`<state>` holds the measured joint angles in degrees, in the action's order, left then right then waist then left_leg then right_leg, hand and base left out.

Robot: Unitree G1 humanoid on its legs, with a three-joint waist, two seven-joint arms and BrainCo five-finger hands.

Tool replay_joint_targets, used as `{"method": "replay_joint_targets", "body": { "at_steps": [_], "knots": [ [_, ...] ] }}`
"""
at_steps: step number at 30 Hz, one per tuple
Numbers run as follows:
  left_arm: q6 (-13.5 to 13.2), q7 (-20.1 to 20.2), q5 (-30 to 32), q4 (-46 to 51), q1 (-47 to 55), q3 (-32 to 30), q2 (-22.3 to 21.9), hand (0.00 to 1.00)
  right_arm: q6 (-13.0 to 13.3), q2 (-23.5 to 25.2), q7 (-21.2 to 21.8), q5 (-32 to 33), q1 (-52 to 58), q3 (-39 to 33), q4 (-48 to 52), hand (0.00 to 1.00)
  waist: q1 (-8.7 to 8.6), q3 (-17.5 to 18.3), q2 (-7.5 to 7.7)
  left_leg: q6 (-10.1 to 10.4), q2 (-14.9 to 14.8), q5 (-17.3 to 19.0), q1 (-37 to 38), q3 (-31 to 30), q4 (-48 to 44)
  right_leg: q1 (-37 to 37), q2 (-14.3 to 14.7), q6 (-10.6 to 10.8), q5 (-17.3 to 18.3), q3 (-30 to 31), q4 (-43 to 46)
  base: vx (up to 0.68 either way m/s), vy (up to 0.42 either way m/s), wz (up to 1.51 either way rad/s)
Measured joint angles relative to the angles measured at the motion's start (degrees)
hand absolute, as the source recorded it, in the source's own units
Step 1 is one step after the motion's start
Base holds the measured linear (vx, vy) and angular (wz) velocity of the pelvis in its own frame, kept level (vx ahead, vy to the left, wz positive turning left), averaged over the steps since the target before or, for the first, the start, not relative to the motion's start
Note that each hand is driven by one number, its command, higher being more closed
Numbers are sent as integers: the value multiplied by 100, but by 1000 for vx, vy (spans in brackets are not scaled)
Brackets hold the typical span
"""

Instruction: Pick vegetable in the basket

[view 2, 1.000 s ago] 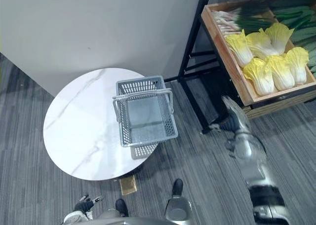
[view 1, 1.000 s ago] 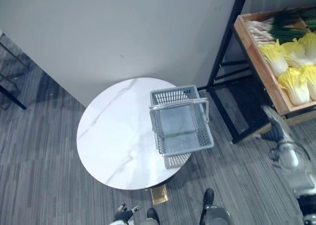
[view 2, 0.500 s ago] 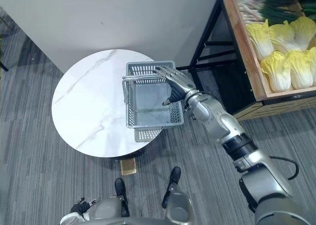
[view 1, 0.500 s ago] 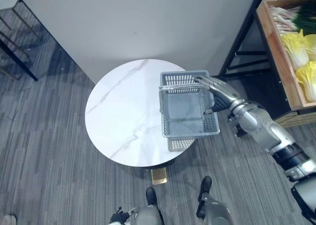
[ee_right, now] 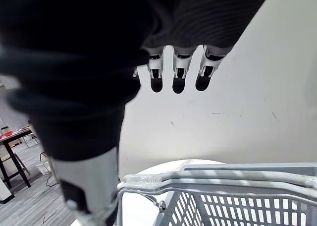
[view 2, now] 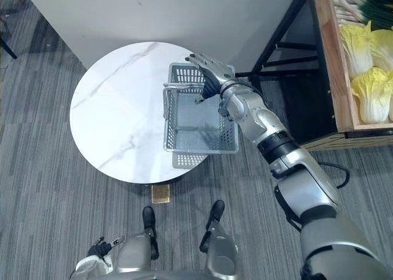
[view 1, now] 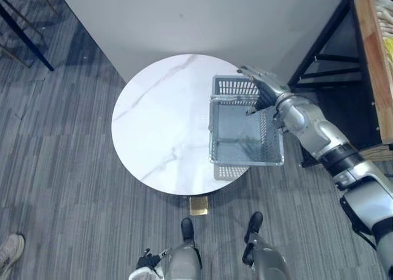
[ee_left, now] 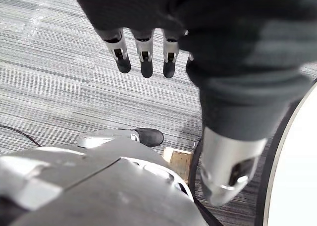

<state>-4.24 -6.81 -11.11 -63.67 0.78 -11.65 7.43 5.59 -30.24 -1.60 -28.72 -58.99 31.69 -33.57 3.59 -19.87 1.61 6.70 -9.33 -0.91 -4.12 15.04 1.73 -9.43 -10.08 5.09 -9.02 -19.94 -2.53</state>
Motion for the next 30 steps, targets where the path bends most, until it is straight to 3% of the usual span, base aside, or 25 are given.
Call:
{"method": "replay_joint_targets", "body": {
  "at_steps": [10, 14, 30],
  "knots": [
    [-62, -175, -8, 48, -201, 15, -12, 0, -199, 444, -108, 4, -494, -435, -582, 0, 60, -140, -14, -2, -4, -12, -190, -148, -33, -62, 0, 0, 0, -96, -37, 23, 0, 7],
    [-63, -192, -7, 76, -297, 48, -15, 0, -197, 533, -108, 4, -531, -432, -642, 0, 138, -159, -1, -2, -4, -12, -227, -177, -36, -74, -2, 0, 0, -100, -42, 22, 4, 4],
    [-68, -308, -7, 217, -352, 236, 11, 0, -198, 777, -49, -69, -598, -178, -1141, 0, 153, -320, 75, -6, -3, -25, -334, -224, -75, -125, -12, 1, 1, -141, -41, 2, 0, 1]
  ]
}}
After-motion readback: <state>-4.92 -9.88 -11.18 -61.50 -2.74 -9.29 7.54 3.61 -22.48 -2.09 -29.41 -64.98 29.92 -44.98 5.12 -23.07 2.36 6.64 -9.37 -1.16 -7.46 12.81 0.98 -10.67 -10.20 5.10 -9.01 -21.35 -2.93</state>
